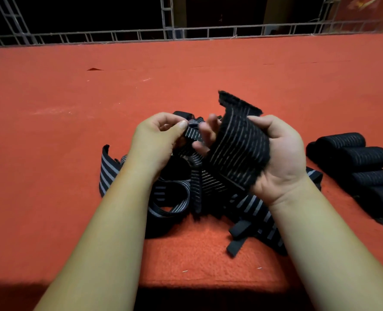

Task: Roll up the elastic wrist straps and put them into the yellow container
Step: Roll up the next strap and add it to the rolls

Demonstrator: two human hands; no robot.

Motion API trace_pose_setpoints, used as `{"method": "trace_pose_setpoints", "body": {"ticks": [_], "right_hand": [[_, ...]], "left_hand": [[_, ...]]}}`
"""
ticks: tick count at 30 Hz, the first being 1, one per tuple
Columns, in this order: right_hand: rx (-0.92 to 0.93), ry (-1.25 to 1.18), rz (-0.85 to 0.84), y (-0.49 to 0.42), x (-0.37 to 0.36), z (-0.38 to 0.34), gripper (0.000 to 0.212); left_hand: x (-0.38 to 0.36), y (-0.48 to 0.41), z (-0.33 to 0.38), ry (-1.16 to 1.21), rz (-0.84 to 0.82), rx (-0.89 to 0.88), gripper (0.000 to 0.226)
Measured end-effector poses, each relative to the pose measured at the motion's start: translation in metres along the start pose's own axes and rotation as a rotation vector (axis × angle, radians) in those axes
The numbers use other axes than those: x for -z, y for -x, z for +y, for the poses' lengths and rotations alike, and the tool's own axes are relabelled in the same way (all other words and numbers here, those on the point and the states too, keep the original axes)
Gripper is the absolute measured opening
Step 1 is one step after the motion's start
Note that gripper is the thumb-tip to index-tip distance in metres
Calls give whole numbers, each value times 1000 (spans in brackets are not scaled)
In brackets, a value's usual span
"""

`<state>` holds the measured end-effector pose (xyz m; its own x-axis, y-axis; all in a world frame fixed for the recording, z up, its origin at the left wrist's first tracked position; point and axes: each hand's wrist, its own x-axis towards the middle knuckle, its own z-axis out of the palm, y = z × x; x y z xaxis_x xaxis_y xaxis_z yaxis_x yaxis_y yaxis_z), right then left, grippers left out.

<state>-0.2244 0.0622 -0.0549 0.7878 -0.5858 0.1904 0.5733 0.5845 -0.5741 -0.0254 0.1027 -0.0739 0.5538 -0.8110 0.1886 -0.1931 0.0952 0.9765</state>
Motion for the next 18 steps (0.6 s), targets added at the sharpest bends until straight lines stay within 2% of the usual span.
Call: {"method": "trace_pose_setpoints", "body": {"ticks": [1, 4, 6, 9, 11, 13, 16, 18], "right_hand": [[8, -1, 15, -1, 0, 2, 52], [88, -67, 75, -6, -1, 10, 46], [117, -122, 95, -7, 0, 12, 46], [124, -142, 161, -6, 0, 11, 45], [97, -110, 167, -6, 1, 10, 28], [71, -105, 151, -8, 5, 8, 14], [88, -27, 195, -8, 9, 3, 15], [120, 11, 205, -8, 8, -1, 14]], "left_hand": [[0, 0, 1, -27, 11, 2, 7], [-1, 3, 9, -19, -13, 40, 29], [-2, 5, 13, -50, 0, 15, 37], [-2, 4, 11, -130, 53, -49, 21], [-2, 2, 9, -117, 63, -53, 8], [0, -1, 6, -177, 93, -89, 9], [3, -3, 8, -330, 144, -186, 12], [3, -2, 13, -302, 169, -194, 17]]}}
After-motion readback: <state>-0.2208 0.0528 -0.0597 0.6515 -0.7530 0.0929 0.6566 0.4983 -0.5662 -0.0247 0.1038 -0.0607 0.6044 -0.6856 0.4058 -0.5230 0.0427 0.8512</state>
